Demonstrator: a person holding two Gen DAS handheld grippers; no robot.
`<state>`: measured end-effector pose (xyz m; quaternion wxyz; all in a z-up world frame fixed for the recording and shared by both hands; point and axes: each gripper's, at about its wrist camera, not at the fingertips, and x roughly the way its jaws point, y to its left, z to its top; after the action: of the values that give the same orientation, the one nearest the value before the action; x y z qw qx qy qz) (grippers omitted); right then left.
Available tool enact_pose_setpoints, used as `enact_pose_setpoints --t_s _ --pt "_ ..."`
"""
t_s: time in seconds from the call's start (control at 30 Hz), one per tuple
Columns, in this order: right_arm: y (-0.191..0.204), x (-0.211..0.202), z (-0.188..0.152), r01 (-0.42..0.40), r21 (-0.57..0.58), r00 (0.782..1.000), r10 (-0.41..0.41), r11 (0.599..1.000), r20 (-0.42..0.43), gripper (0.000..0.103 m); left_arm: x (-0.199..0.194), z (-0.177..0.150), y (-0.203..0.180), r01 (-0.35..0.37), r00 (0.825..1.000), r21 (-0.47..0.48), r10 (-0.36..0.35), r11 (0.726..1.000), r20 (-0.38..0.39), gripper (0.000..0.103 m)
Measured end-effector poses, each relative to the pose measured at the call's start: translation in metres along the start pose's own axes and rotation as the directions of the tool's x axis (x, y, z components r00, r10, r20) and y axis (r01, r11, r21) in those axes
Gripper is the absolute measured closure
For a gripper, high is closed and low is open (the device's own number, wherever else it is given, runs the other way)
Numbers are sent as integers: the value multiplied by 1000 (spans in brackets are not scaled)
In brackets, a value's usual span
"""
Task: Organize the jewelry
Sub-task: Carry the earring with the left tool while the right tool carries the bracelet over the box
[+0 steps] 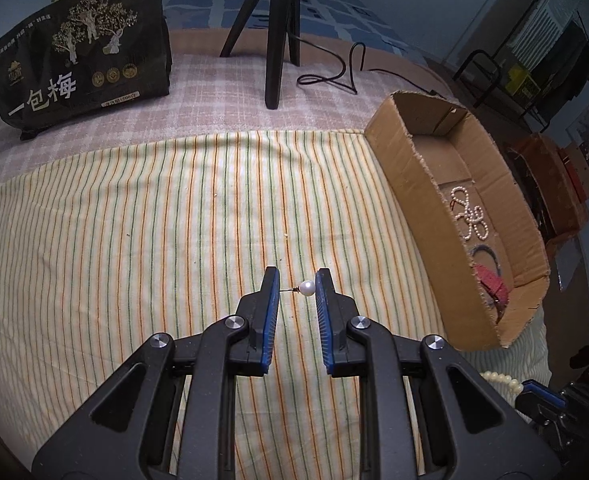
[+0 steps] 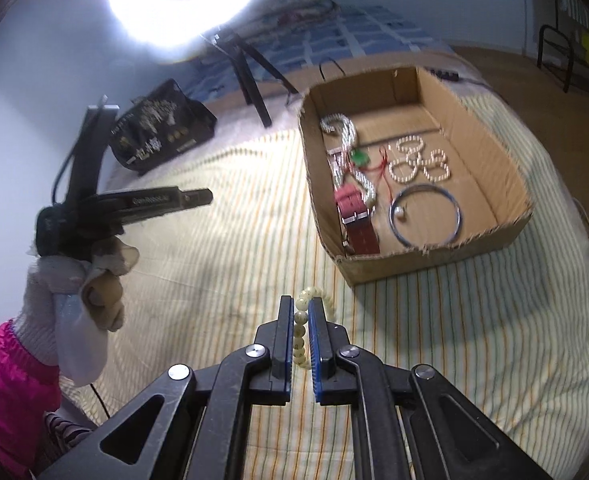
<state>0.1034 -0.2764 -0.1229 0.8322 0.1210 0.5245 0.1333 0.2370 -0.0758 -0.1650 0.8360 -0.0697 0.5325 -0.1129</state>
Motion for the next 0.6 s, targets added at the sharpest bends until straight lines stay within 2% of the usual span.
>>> enact_pose_setpoints --t_s 0.3,0.6 --pt "-4 -34 13 3 -8 997 -2 1000 80 99 -19 7 -7 34 999 7 -35 999 40 86" --pt "-32 -59 32 30 43 989 -36 999 146 99 -28 22 -22 67 995 24 -69 997 72 86"
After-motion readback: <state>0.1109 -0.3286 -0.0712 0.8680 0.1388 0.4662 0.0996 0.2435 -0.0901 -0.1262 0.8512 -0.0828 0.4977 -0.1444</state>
